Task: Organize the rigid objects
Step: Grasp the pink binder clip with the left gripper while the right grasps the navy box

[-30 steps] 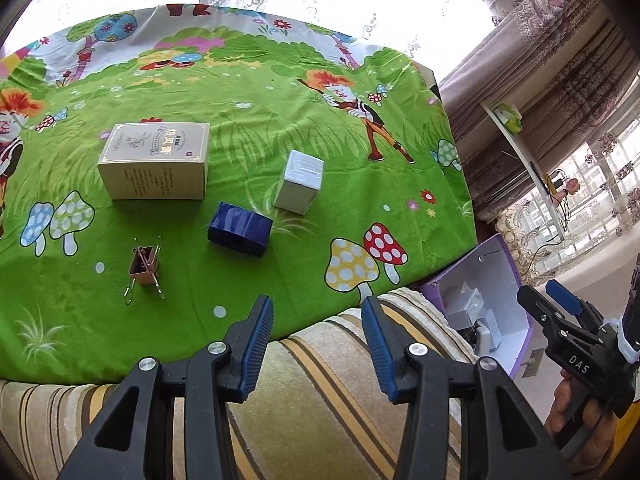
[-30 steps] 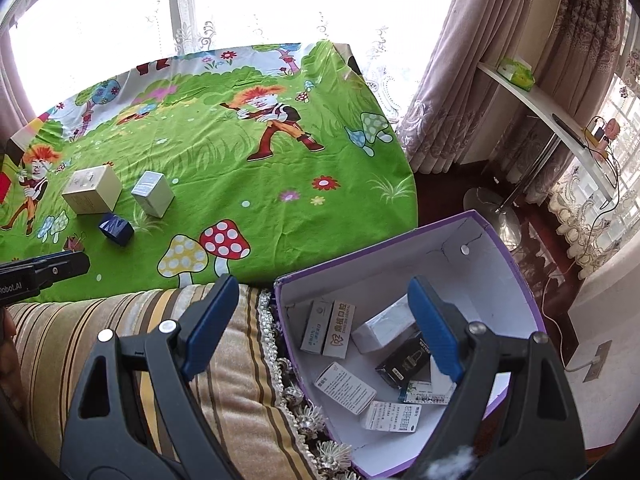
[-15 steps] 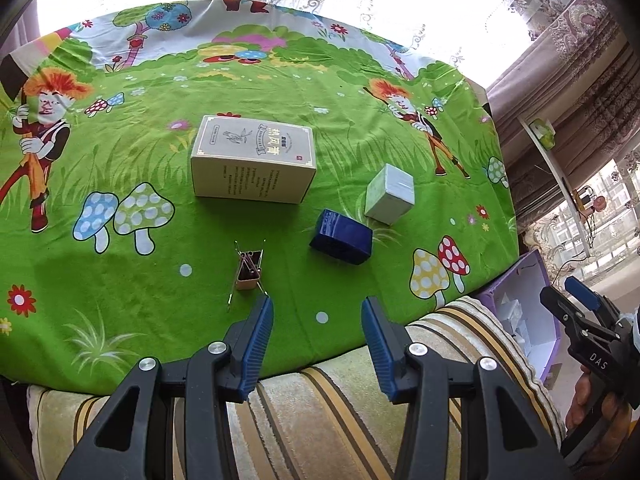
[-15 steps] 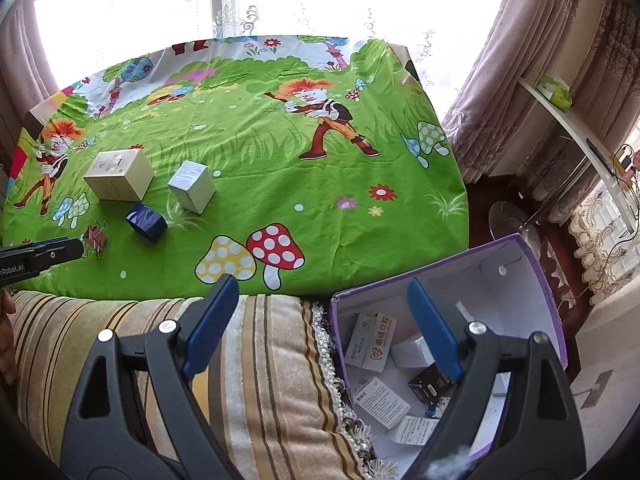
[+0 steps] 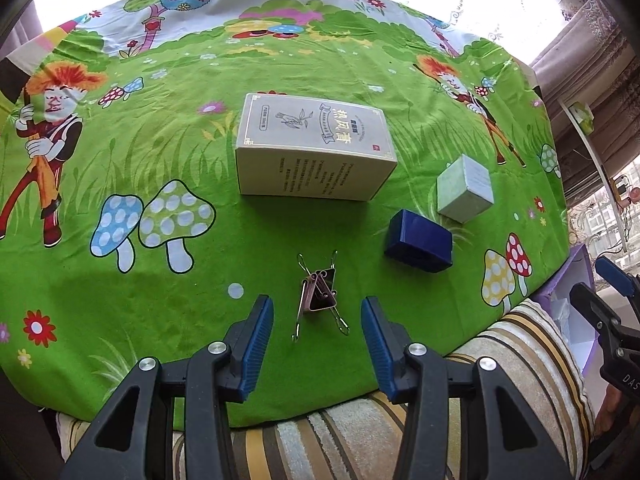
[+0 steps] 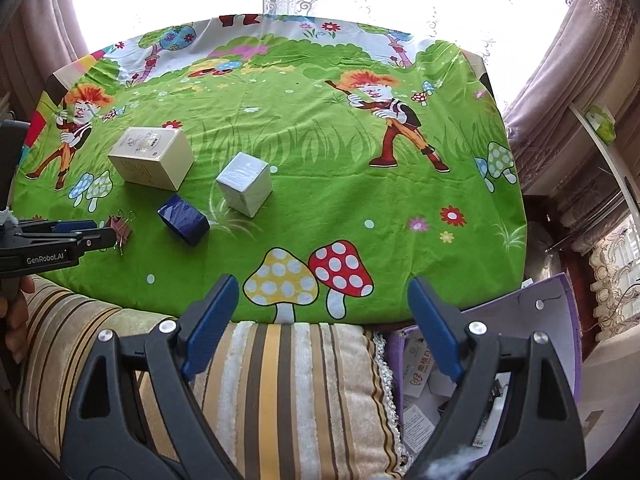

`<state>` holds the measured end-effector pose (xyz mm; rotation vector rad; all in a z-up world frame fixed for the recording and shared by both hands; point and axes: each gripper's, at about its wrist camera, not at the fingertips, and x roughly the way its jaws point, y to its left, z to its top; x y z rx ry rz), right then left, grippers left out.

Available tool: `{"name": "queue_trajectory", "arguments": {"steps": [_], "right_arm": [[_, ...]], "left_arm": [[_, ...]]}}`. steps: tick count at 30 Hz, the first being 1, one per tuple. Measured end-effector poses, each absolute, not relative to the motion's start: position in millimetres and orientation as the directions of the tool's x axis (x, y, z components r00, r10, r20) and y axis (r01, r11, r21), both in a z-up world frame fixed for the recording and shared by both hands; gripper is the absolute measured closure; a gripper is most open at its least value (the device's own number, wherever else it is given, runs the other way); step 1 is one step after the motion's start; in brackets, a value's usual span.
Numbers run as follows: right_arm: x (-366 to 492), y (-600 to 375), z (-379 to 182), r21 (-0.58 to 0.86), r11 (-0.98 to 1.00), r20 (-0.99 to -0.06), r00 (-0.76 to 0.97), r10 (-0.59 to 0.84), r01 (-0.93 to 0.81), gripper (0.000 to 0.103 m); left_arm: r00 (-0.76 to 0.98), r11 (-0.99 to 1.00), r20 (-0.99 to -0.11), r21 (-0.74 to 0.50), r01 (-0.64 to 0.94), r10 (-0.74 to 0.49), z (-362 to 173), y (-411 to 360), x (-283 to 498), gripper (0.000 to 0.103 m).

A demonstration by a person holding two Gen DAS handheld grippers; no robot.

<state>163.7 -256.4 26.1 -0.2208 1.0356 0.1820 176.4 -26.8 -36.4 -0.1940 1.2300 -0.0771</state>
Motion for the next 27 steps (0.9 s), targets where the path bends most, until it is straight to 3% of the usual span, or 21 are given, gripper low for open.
{"name": "queue_trajectory", "arguments": {"steps": [6, 13, 27], "right_arm": [[174.8, -232.4, 15.4, -0.088, 0.944, -0.883, 0.464, 0.074, -0.318, 0.015], [183.6, -205.5, 3.1, -0.078, 0.916, -0.898, 0.427, 0.106, -0.393, 0.015], [203.6, -167.6, -27.6, -0.036, 0.866, -0.930, 0.333, 0.153, -0.499, 0.015]], "left_arm": [[0.318, 0.988, -0.937, -0.156, -0.013, -0.144, -44.7, -35.2, 185.3, 0.057], [0.289, 0.986, -0.944, -0.168, 0.002, -0.161, -56.7, -36.9, 192.0, 0.077], [0.338, 0.975, -0.920, -0.219, -0.027, -0.197, -53.7, -23.9, 184.0, 0.079]]}}
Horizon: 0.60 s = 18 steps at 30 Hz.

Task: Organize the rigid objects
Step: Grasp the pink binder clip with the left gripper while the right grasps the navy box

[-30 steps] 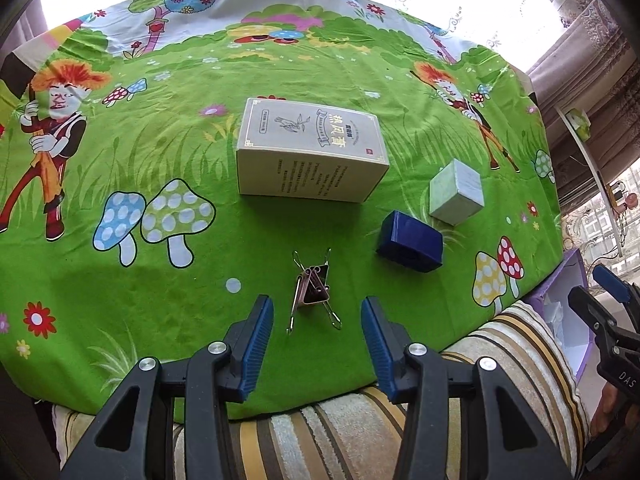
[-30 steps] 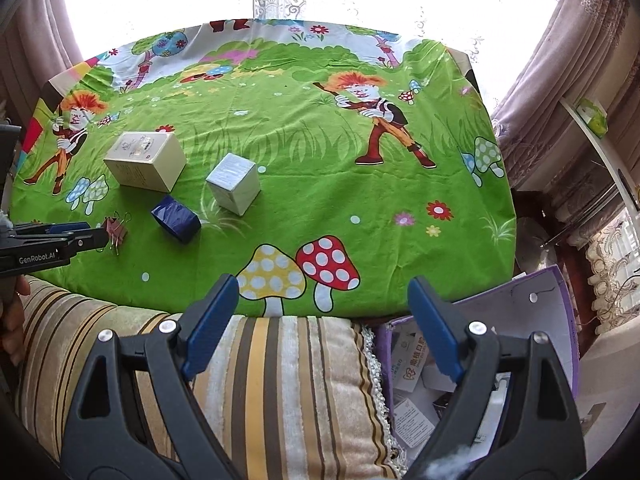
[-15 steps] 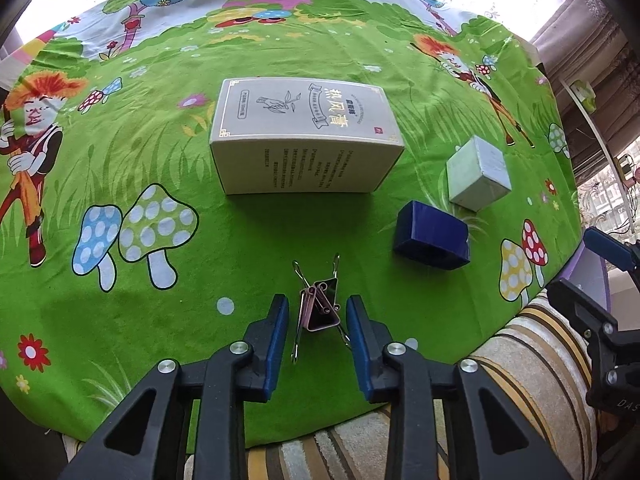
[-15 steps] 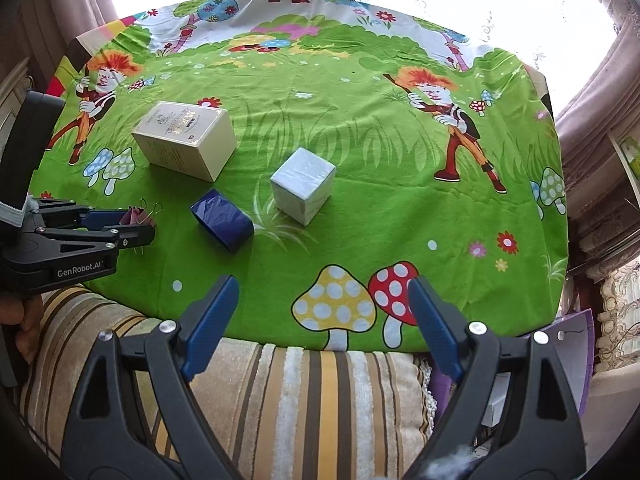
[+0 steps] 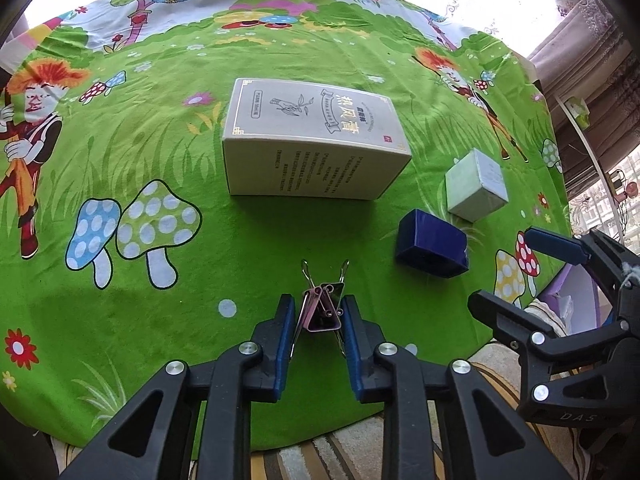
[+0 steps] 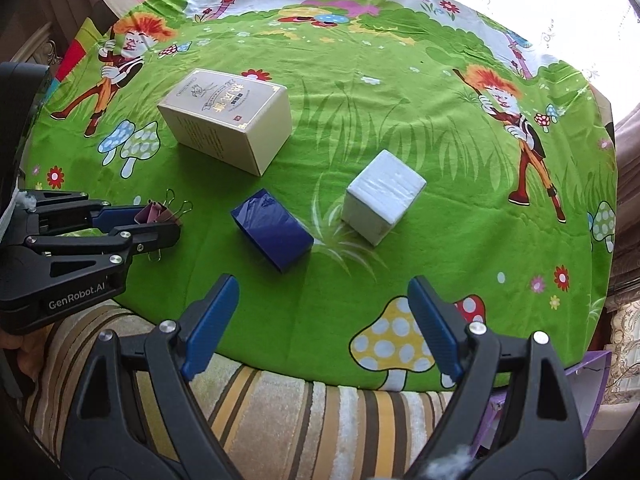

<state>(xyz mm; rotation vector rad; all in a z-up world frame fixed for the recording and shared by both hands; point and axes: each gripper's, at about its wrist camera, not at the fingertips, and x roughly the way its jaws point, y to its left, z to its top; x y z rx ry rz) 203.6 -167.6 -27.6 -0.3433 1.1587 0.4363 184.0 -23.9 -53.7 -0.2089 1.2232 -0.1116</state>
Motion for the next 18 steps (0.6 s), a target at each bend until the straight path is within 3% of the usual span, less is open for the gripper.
{"name": "queue_trajectory", "arguments": {"steps": [15, 18], "right_arm": [[228.4, -143.7, -47.2, -0.008, 0.846, -0.937, 0.298, 0.180, -0.534, 0.015], [229.6, -140.5, -48.5, -0.013, 0.841, -0.937, 0.301, 0.179, -0.541, 0.019]], "left_arm": [[0.373, 0.968, -0.906, -0.242, -0.063, -0.203, -48.5, -11.8, 170.7, 0.079], [0.370, 0.968, -0.907, -0.243, -0.064, -0.203, -49.1, -11.9, 170.3, 0.079]]}}
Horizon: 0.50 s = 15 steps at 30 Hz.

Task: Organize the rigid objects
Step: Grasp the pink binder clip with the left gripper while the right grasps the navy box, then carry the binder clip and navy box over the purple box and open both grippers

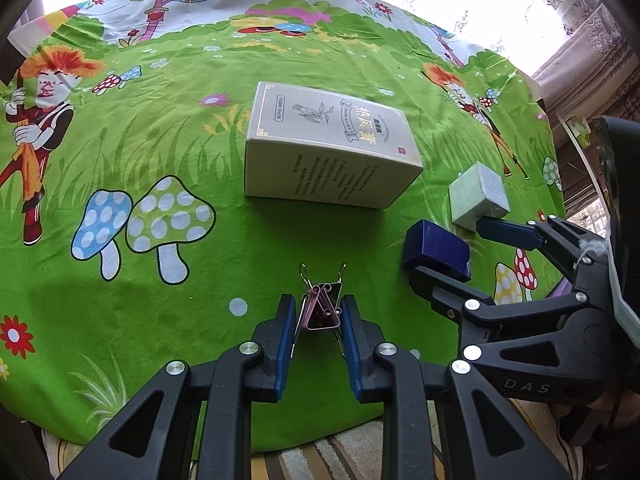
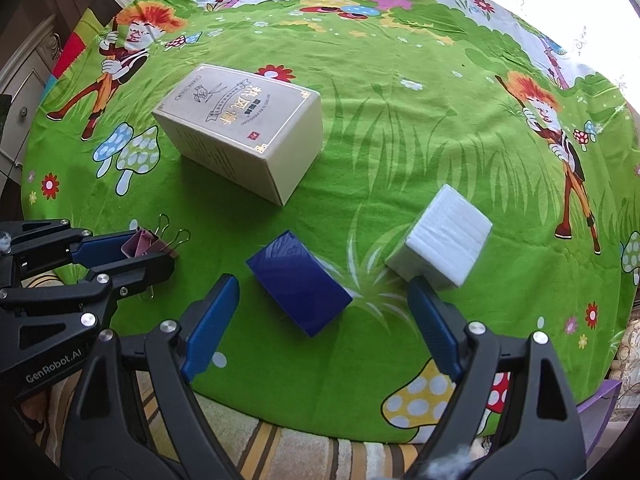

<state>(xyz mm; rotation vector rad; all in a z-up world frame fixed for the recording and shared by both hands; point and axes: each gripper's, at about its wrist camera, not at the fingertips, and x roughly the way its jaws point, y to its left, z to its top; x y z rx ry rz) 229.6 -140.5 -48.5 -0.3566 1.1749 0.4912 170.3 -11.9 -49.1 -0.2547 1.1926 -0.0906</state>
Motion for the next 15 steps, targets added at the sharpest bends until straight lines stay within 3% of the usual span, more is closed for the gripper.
{"name": "queue_trajectory", "arguments": {"steps": [2, 4, 10, 15], "right_arm": [[230.3, -138.0, -51.2, -0.017, 0.838, -0.940, 0.294, 0.172, -0.545, 0.026], [231.3, -136.9, -55.3, -0.018, 0.838, -0.947, 0.279, 0.162, -0.545, 0.042], [230.0, -141.1, -54.1, -0.002, 0.844, -0.946, 0.274, 0.172, -0.536, 0.067], [223.4, -146.6, -49.8, 0.008, 0.854, -0.944, 0.278, 0.178, -0.520, 0.072]], "left_arm": [[0.371, 0.968, -0.906, -0.243, -0.065, -0.202, -48.5, -11.4, 169.1, 0.079], [0.372, 0.968, -0.906, -0.242, -0.067, -0.201, -48.2, -11.6, 168.7, 0.079], [0.375, 0.969, -0.907, -0.236, -0.073, -0.193, -48.4, -13.5, 170.6, 0.079], [0.393, 0.971, -0.903, -0.224, -0.078, -0.176, -42.4, -15.3, 166.1, 0.080]]}}
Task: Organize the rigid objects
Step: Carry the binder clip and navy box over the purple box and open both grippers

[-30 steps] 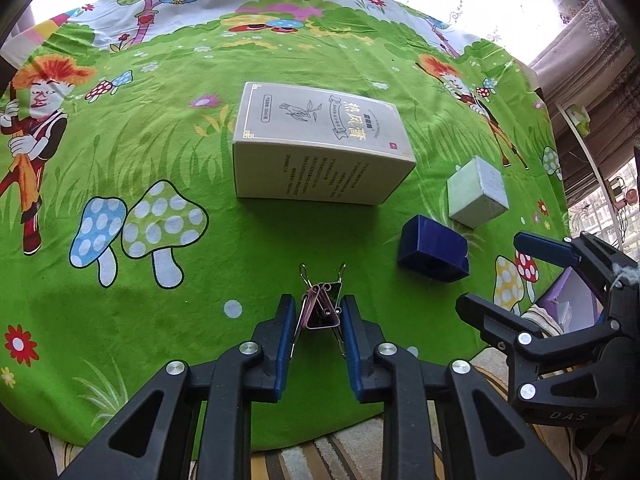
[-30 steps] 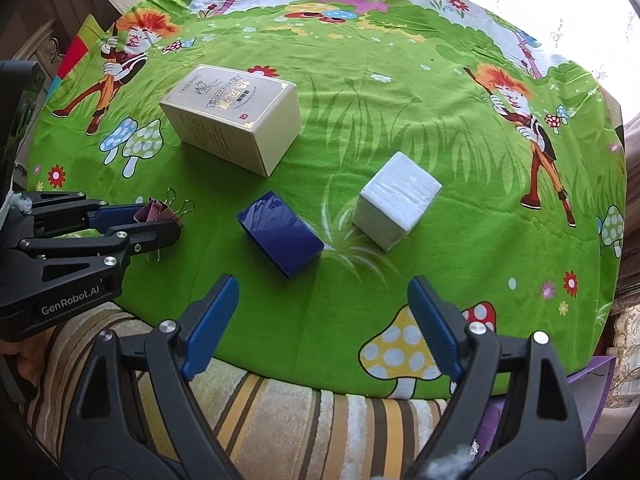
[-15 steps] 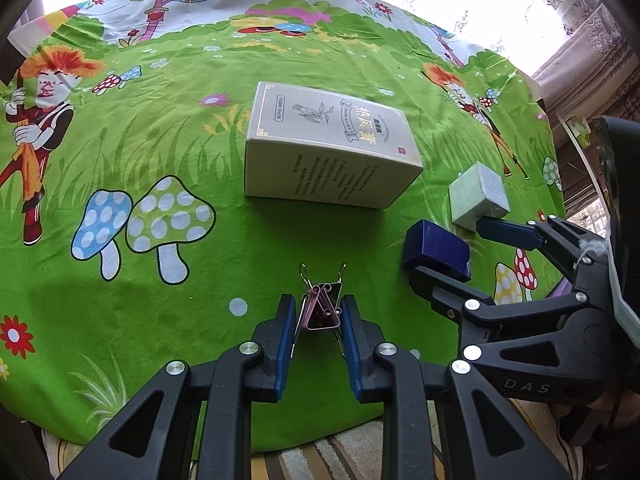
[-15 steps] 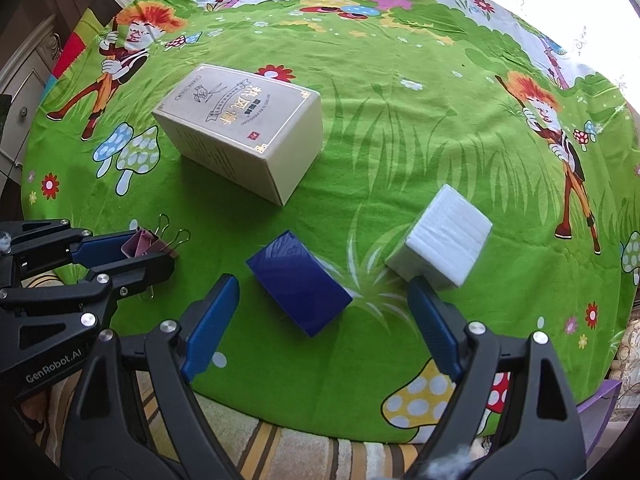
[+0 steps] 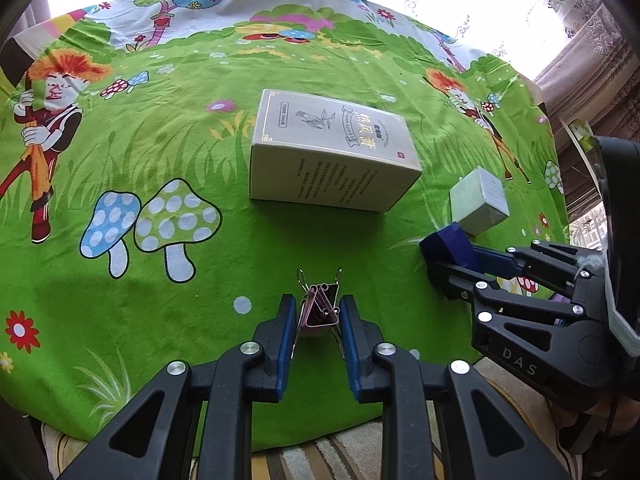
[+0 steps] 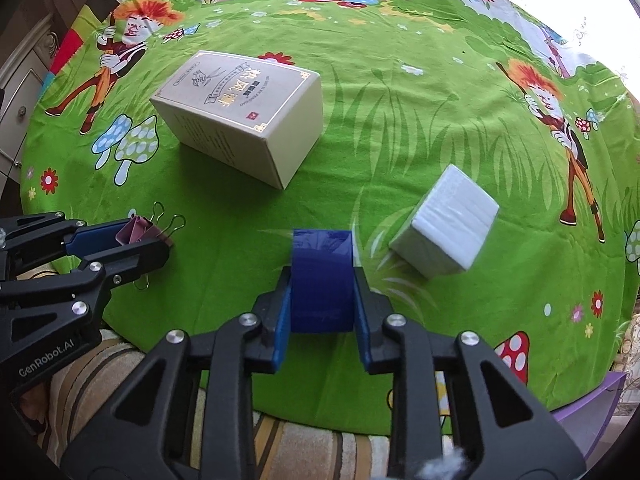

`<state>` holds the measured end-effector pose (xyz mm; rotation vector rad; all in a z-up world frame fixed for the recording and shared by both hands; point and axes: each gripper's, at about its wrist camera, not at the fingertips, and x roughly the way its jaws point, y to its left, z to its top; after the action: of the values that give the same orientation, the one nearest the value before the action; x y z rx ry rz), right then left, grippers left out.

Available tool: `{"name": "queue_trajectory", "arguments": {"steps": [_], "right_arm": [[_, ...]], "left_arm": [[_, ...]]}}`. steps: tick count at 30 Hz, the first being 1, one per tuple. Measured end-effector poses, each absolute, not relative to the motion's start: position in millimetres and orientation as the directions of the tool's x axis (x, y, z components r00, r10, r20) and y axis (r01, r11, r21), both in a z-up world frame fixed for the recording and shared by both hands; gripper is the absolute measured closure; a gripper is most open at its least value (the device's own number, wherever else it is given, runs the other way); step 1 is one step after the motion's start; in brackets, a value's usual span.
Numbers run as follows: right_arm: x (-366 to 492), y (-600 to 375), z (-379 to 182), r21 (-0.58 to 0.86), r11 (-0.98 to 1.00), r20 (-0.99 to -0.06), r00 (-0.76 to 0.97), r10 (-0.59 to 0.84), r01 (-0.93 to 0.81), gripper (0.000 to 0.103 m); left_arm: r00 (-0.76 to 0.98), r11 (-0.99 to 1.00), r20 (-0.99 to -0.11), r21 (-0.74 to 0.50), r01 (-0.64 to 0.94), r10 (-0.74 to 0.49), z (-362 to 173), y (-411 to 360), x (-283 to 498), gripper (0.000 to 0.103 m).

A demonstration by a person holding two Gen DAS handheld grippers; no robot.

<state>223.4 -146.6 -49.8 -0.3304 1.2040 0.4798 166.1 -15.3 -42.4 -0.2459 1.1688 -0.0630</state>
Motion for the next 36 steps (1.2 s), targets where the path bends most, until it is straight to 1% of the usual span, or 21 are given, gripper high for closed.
{"name": "queue_trajectory", "arguments": {"steps": [6, 24, 36], "right_arm": [[210.5, -153.3, -35.3, -0.008, 0.862, -0.929, 0.323, 0.182, -0.507, 0.072], [176.6, -195.6, 6.3, -0.008, 0.912, -0.886, 0.426, 0.184, -0.411, 0.072], [147.1, -241.6, 27.2, -0.015, 0.942, -0.860, 0.486, 0.159, -0.336, 0.072]], "left_arm": [[0.404, 0.973, -0.898, -0.220, -0.071, -0.173, -34.3, -20.1, 161.0, 0.084], [0.462, 0.976, -0.867, -0.215, -0.007, -0.188, 4.7, -54.8, 147.0, 0.084], [0.467, 0.973, -0.854, -0.217, 0.079, -0.229, 21.1, -106.2, 135.8, 0.084]]}}
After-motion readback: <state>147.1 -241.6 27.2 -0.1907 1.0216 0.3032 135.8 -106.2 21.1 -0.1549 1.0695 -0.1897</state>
